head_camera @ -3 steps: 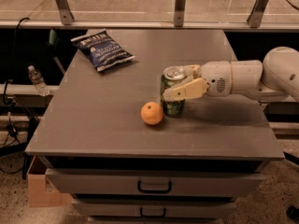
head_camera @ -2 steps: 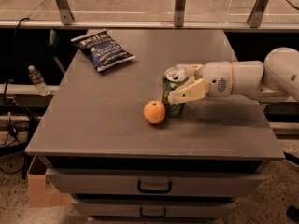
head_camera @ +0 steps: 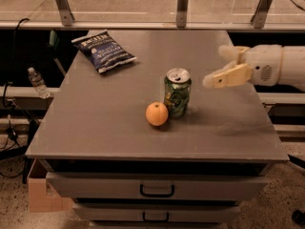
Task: Move green can near orange
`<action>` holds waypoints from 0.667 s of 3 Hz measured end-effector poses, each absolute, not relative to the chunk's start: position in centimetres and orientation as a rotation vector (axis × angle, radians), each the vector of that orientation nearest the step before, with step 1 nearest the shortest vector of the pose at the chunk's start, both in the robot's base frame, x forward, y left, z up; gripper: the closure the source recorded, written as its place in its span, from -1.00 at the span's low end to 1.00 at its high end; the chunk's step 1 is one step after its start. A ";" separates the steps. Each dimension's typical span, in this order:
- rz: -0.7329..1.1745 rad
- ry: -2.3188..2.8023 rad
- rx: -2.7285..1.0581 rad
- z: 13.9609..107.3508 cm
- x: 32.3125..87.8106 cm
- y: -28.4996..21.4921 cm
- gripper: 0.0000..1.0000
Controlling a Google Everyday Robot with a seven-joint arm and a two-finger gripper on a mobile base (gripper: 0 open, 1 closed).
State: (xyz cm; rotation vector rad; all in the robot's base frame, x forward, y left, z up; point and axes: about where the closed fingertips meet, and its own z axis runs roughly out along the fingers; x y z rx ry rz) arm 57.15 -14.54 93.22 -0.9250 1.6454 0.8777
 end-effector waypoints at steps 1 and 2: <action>0.656 1.600 -0.843 99.0 58.7 -21.8 -1.00; 0.641 1.583 -0.838 100.1 58.8 -22.3 -1.00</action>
Offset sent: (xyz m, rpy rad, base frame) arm 0.0136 -0.0660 0.0517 -0.0370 -0.1251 -0.1516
